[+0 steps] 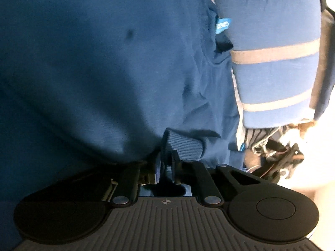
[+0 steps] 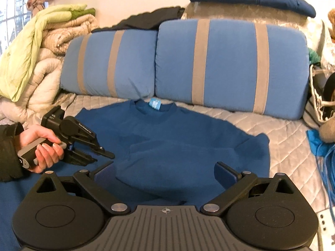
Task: Fold clothes
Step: 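Grasp the sweatshirt side with the left tool and fold it over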
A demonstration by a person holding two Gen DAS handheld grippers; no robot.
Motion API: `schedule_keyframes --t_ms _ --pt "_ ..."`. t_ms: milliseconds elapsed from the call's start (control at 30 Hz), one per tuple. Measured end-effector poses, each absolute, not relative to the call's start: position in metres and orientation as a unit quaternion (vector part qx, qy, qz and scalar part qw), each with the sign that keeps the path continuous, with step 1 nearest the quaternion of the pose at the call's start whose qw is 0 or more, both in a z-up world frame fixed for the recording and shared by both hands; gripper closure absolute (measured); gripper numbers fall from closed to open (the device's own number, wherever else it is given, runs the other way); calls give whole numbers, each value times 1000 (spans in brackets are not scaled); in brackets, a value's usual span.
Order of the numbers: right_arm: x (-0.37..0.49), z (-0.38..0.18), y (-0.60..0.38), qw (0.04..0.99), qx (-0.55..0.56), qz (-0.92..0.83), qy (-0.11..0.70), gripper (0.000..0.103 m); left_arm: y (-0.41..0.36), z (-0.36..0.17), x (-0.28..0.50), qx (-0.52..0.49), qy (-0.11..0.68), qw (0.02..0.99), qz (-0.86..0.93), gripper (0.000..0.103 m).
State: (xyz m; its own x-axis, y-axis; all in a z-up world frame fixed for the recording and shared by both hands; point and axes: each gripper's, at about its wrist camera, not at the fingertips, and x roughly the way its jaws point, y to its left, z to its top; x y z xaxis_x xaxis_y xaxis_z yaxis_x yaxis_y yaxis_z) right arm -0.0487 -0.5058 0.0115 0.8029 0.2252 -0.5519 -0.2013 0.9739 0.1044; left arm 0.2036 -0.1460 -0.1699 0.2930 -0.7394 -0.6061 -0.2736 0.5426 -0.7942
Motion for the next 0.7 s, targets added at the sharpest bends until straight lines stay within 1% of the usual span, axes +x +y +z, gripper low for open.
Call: schedule_keyframes --t_ms 167,333,467,500,700 --pt "-43 13 -491 945 -1 118 307 3 -148 -162 204 -425 564 684 -182 97" --pt "-31 15 -478 940 -22 127 316 3 -147 -156 203 -432 553 685 -195 98" --pt "-22 16 -474 937 -37 130 321 3 -144 -144 202 -444 529 690 -218 98" --pt "-21 16 -473 938 -45 129 320 1 -144 -140 201 -446 522 692 -223 98" --pt "-23 5 -472 941 -120 91 304 0 -139 -112 195 -462 479 702 -255 98"
